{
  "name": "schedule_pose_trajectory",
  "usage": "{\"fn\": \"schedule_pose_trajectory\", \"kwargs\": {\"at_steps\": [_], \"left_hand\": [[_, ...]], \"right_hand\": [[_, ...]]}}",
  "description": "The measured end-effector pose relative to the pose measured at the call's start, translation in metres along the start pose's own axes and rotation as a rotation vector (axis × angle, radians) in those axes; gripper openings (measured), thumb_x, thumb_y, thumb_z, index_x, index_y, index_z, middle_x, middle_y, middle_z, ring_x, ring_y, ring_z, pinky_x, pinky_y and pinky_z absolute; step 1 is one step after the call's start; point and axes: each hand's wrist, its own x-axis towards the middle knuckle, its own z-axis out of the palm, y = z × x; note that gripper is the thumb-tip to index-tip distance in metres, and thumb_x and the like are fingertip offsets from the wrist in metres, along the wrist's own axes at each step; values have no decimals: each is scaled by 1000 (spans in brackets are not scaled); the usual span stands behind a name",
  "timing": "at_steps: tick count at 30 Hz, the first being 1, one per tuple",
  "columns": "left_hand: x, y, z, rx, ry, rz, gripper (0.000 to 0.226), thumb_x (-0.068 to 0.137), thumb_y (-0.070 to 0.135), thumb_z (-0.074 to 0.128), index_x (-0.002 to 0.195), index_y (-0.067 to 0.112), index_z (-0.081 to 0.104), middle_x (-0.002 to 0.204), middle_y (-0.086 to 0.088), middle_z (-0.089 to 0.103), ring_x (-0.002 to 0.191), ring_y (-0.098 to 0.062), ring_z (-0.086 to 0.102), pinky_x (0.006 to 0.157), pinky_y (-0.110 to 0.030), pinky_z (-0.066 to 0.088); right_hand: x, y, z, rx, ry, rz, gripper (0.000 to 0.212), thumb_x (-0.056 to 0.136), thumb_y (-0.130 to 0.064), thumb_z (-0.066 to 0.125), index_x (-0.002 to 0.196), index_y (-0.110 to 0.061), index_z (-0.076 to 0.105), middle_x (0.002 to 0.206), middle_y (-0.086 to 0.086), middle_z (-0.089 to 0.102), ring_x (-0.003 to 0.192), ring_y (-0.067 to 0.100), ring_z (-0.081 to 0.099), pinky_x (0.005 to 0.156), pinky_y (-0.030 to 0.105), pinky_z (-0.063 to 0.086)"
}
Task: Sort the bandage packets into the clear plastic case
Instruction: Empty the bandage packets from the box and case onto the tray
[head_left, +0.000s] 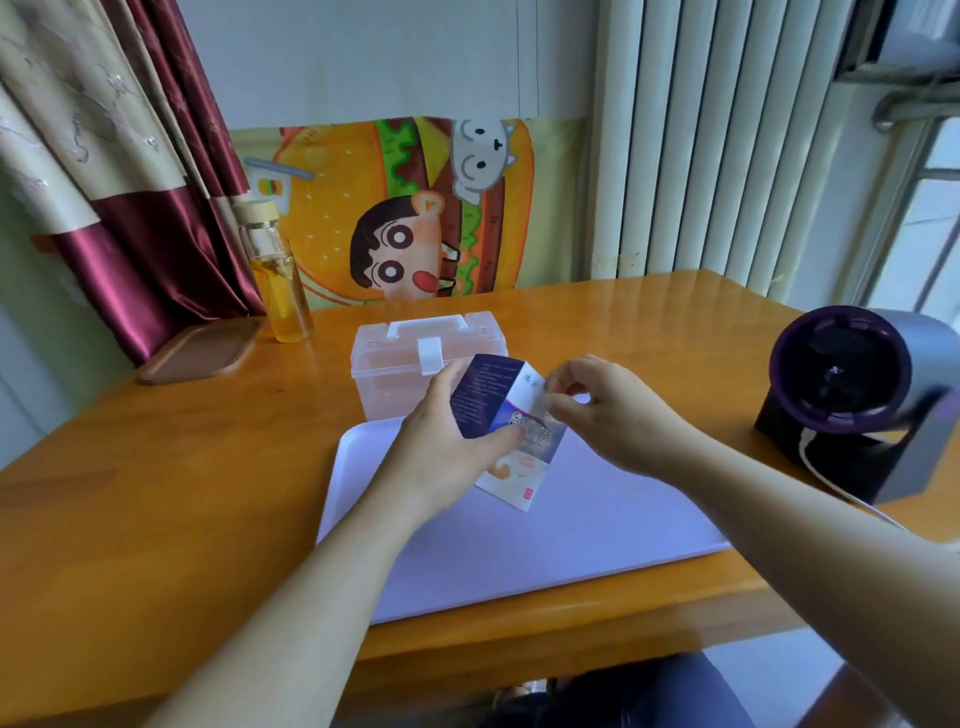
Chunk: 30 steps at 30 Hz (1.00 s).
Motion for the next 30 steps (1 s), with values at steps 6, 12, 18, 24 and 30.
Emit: {"fn": "schedule_pose_trajectory", "kwargs": {"at_steps": [6,12,18,24,30], "left_hand": [[19,-9,-14,-97,-204,-97,70,77,22,76,134,30,37,128,12,57,102,-3,63,83,-29,55],[33,-6,-24,-64,-334,-176,82,77,26,73,144,27,27,122,6,56,95,-6,64,78,-25,56],[34,-27,-36,-154,-403,-271,97,62,34,84,142,30,29,121,0,62,95,-14,69,82,-29,55],[42,-49,-45,-260,-384,-299,87,64,32,77,140,28,35,115,-5,66,99,-19,68,88,-32,53],[39,-64,-49,-396,-382,-288,88,55,42,78,135,30,43,116,-7,67,107,-27,65,100,-50,45]], "right_hand": [[15,9,-16,37,-142,65,13,91,-11,49,80,-8,54,81,8,66,80,27,64,76,43,53],[21,14,-12,120,-113,94,16,94,-7,40,80,-13,46,71,5,64,65,16,67,70,38,56],[25,17,10,144,-45,67,18,96,-14,44,79,-18,45,69,-3,65,67,13,65,69,35,56],[45,13,26,376,-71,98,14,97,-16,45,83,-15,49,85,10,66,75,20,60,77,44,54],[41,19,32,485,-234,124,49,79,-38,65,121,-23,46,109,-1,67,92,11,66,75,24,55]]}}
